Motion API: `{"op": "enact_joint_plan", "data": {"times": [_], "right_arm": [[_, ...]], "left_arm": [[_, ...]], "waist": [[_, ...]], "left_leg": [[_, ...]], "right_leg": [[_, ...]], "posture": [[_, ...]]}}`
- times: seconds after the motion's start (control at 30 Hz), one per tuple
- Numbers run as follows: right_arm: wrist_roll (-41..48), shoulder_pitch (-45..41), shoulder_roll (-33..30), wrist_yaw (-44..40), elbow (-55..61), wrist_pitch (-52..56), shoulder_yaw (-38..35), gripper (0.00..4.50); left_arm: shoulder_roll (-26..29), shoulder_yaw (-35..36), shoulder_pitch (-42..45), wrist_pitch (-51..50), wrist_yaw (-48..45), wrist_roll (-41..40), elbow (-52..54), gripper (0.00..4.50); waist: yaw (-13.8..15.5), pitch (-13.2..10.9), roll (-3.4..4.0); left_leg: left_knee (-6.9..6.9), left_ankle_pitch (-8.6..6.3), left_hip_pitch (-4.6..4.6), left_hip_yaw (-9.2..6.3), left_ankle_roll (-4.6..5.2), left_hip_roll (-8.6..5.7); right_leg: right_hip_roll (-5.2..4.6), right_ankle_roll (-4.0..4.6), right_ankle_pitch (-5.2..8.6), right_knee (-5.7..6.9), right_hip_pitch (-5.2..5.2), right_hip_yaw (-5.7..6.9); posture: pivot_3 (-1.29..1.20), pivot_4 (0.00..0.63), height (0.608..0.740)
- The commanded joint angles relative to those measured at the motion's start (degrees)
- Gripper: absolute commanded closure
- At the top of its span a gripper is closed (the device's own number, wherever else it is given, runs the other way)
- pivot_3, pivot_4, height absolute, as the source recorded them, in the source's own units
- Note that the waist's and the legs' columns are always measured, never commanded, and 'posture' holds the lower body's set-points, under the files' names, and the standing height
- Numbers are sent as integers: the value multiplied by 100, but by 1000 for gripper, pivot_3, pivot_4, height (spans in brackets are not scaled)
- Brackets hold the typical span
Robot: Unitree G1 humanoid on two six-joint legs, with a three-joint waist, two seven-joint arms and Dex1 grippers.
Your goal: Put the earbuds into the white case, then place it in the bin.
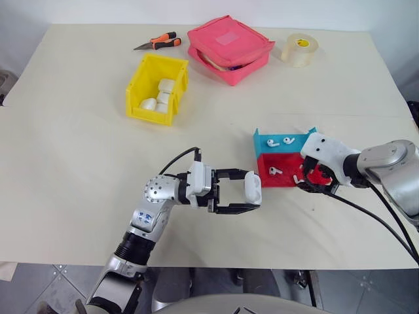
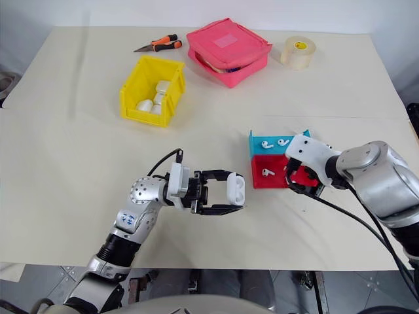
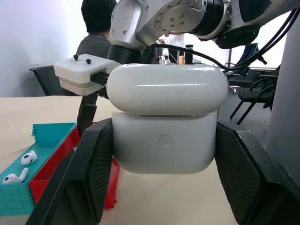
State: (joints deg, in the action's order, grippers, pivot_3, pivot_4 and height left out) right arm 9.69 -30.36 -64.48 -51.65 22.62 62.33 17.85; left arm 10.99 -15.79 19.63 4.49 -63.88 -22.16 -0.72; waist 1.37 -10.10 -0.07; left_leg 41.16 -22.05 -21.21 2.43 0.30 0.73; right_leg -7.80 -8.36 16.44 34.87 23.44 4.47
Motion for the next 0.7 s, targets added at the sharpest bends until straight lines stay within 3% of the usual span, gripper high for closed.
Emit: {"op": "enact_joint_plan", "data": {"times": [0.03,0.7], "right_arm": [[-48,-96,-32,-43,82,-33,-27,37],[-256,17,432,665,-8,39,-130,37]], "left_arm": [[-56,-2,29,72,32,-33,158,1697],[-24,-54,-58,35,10,-66,305,1697]], "waist": [[-1,0,0],[-10,0,0]], "left_leg": [[0,0,0,0,0,0],[1,0,4,0,0,2]], "right_leg": [[0,0,0,0,0,0],[2,1,-1,2,-2,0]], "posture": [[0,150,740],[0,150,740]]}}
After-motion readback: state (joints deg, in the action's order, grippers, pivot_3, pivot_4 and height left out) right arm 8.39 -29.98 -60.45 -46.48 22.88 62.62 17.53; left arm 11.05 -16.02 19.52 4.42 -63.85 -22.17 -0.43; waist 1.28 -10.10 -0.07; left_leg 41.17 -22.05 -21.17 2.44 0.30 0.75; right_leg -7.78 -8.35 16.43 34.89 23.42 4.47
